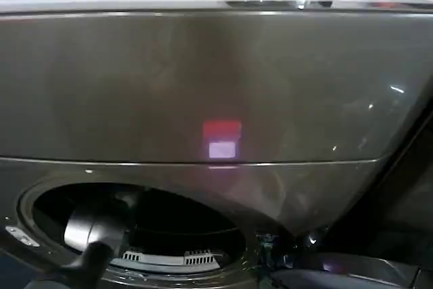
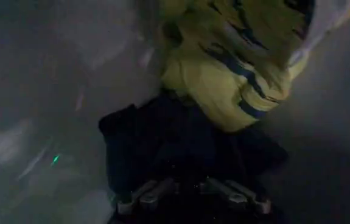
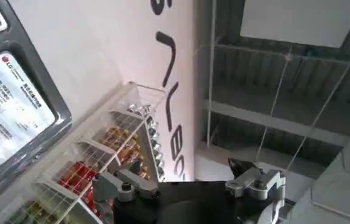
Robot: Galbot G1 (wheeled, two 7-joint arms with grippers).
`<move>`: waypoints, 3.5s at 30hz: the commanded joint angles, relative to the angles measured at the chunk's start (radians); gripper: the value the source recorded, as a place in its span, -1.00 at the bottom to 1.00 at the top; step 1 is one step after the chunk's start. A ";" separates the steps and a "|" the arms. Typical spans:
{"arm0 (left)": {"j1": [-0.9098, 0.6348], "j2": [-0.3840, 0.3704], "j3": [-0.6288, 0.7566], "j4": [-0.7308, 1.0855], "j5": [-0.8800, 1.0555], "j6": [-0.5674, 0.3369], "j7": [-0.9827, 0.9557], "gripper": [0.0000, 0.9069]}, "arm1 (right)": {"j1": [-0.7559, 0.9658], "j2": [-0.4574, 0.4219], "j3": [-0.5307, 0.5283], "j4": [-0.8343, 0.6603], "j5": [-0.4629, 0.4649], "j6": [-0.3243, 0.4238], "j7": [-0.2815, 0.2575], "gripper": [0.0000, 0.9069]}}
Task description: Grasp the clothes from the dryer.
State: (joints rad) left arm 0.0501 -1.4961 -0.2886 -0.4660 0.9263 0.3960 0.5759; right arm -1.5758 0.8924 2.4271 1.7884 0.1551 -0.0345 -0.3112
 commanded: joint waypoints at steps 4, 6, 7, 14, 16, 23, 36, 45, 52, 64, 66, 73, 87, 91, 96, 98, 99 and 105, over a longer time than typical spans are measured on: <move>0.133 0.008 -0.072 -0.318 -0.500 0.251 -0.188 -1.00 | -0.004 0.009 0.001 -0.001 0.006 0.002 0.000 1.00; 0.157 0.011 -0.087 -0.373 -0.615 0.296 -0.224 -1.00 | -0.004 0.012 0.000 -0.001 0.008 0.002 0.000 1.00; 0.170 0.014 -0.093 -0.404 -0.713 0.319 -0.247 -1.00 | -0.005 0.013 0.000 -0.002 0.008 0.003 0.000 1.00; 0.245 0.018 -0.129 -0.591 -1.047 0.389 -0.397 -1.00 | 0.000 0.021 -0.013 0.002 0.009 0.003 0.000 1.00; 0.267 0.017 -0.140 -0.638 -1.130 0.389 -0.432 -1.00 | 0.001 0.023 -0.014 0.000 0.009 0.004 0.000 1.00; 0.399 0.021 -0.156 -0.844 -1.294 0.389 -0.534 -1.00 | 0.006 0.029 -0.022 0.000 0.008 0.004 0.000 1.00; 0.703 0.149 -0.160 -1.295 -1.452 0.346 -0.613 -1.00 | 0.011 0.047 -0.026 0.009 0.010 0.007 0.002 1.00; 0.969 0.168 -0.213 -1.585 -1.456 0.298 -0.624 -1.00 | 0.012 0.055 -0.027 0.018 0.029 0.009 0.017 1.00; 1.095 0.144 -0.229 -1.728 -1.431 0.253 -0.637 -1.00 | 0.009 0.050 -0.018 0.016 0.043 0.005 0.035 1.00; 1.272 0.131 -0.224 -1.826 -1.342 0.191 -0.627 -1.00 | 0.018 0.051 -0.023 0.014 0.050 0.004 0.033 1.00; 1.287 0.129 -0.224 -1.839 -1.337 0.185 -0.627 -1.00 | 0.018 0.052 -0.023 0.012 0.050 0.004 0.033 1.00; 1.334 0.116 -0.221 -1.882 -1.319 0.176 -0.626 -1.00 | 0.015 0.050 -0.019 0.011 0.050 0.004 0.033 1.00; 1.361 0.116 -0.201 -1.878 -1.268 0.148 -0.606 -1.00 | 0.019 0.049 -0.021 0.016 0.076 -0.008 0.057 1.00; 1.361 0.114 -0.200 -1.877 -1.266 0.145 -0.607 -1.00 | 0.018 0.051 -0.022 0.018 0.071 -0.020 0.056 1.00; 1.359 0.108 -0.199 -1.864 -1.253 0.138 -0.603 -1.00 | 0.023 0.052 -0.027 0.020 0.063 -0.027 0.051 1.00; 1.358 0.106 -0.199 -1.863 -1.252 0.139 -0.604 -1.00 | 0.026 0.051 -0.028 0.023 0.062 -0.027 0.051 1.00; 1.358 0.106 -0.199 -1.863 -1.251 0.138 -0.603 -1.00 | 0.027 0.051 -0.029 0.023 0.062 -0.027 0.050 1.00; 1.355 0.105 -0.197 -1.866 -1.250 0.139 -0.604 -1.00 | 0.038 0.051 -0.039 0.030 0.060 -0.030 0.037 1.00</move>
State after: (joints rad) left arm 1.4020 -1.3917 -0.4861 -2.3320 -0.3312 0.5385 -0.0289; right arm -1.5427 0.9430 2.3917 1.8161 0.2153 -0.0593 -0.2683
